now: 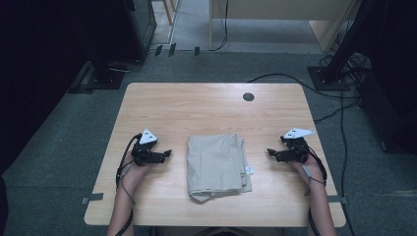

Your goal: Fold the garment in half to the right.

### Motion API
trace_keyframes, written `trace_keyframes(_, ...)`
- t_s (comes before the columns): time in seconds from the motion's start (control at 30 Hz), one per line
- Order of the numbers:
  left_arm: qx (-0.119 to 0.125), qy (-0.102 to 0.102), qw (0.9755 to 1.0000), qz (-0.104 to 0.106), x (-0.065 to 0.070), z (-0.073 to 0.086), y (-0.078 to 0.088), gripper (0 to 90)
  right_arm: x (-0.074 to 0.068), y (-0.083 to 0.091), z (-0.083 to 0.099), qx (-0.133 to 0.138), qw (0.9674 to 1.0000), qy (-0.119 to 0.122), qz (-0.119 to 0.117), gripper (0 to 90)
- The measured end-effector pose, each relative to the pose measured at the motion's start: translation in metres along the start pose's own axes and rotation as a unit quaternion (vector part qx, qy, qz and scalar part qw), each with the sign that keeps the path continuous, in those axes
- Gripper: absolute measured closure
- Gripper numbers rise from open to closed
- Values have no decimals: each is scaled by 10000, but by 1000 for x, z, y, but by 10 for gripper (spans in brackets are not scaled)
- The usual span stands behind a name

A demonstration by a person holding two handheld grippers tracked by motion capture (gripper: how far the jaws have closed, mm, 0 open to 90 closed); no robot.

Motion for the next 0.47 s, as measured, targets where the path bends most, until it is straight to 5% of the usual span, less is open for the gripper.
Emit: trace_keyframes(0.47, -10, -21, 10000, 11, 1, 1, 0, 197, 0, 0, 0, -1, 10000, 2, -3, 176)
Point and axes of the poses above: each handheld gripper's, and its own axes: y roughly backward along the jaws, z roughly out of its underside, x roughly to its right, the point moved 8 cm from there along -y, roughly forward along the jaws, and after that the axes turned 3 degrees about y, right-handed, at the moved point
